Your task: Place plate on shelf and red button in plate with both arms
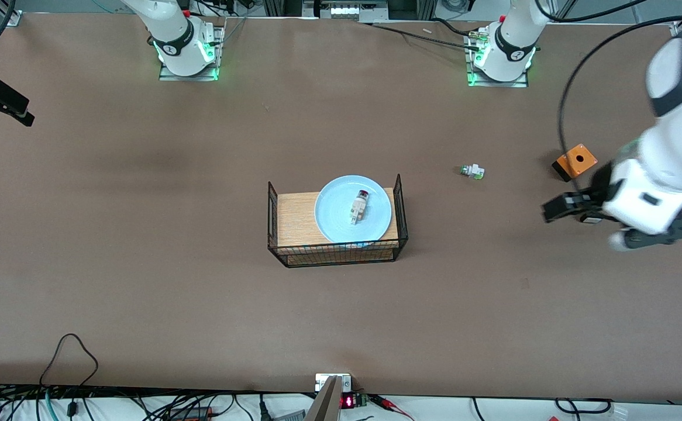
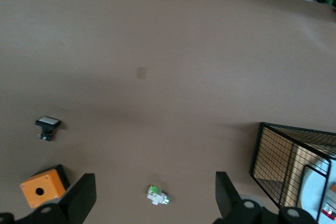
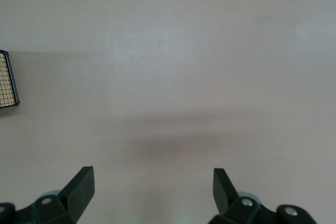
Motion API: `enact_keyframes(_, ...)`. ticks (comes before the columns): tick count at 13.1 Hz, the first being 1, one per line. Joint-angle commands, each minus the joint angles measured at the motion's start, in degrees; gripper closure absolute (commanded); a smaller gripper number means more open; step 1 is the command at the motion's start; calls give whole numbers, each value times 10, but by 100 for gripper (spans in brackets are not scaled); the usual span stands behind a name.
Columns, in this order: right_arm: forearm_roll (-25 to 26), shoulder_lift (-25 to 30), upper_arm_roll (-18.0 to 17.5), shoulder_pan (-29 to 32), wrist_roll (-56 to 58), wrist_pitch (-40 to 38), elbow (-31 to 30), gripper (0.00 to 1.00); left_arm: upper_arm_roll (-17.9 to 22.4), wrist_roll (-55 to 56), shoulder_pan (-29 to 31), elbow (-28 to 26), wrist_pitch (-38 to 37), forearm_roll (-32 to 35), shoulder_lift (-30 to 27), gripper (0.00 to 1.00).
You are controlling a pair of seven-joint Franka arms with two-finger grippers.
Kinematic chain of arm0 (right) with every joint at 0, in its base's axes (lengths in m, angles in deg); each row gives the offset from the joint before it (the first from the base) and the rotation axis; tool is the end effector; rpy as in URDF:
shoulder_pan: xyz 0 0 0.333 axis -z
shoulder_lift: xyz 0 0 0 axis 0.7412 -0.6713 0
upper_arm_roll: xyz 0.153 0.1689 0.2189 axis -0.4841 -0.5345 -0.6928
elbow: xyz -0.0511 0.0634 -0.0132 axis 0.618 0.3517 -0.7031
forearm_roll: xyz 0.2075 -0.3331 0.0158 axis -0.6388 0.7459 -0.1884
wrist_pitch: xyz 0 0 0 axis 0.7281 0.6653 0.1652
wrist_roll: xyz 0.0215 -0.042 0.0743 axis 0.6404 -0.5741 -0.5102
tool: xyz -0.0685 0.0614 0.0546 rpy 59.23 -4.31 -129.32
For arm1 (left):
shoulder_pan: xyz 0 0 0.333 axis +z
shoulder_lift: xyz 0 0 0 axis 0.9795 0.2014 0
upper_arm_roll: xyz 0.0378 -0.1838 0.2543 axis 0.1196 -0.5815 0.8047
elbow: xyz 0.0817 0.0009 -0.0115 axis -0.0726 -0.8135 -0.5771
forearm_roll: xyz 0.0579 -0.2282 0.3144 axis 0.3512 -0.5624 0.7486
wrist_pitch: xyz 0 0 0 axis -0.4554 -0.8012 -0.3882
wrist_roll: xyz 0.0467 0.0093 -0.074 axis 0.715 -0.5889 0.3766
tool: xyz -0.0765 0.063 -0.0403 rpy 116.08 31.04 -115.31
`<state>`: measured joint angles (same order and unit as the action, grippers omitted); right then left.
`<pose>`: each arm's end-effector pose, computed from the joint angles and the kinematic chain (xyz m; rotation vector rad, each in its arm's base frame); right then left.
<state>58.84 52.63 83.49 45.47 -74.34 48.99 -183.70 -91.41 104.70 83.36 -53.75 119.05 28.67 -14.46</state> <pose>0.5189 -0.0456 0.6369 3.0908 -0.1167 0.0392 0.6588 -0.0720 0.5799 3.0892 0.4030 -0.0094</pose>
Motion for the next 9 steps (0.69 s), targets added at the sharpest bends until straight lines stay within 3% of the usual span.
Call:
enact_keyframes(1, -4, 8, -2, 3, -7, -1, -3, 0, -13, -53, 42, -14, -21, 6, -20, 0)
enact_keyframes(4, -4, 11, -3, 2, -17, -2, -1, 0, -11, -113, 51, -23, -25, -2, -17, 0)
enact_keyframes(9, -4, 10, -2, 2, -17, -1, -2, 0, -9, -130, 48, -97, 12, -10, -49, 0)
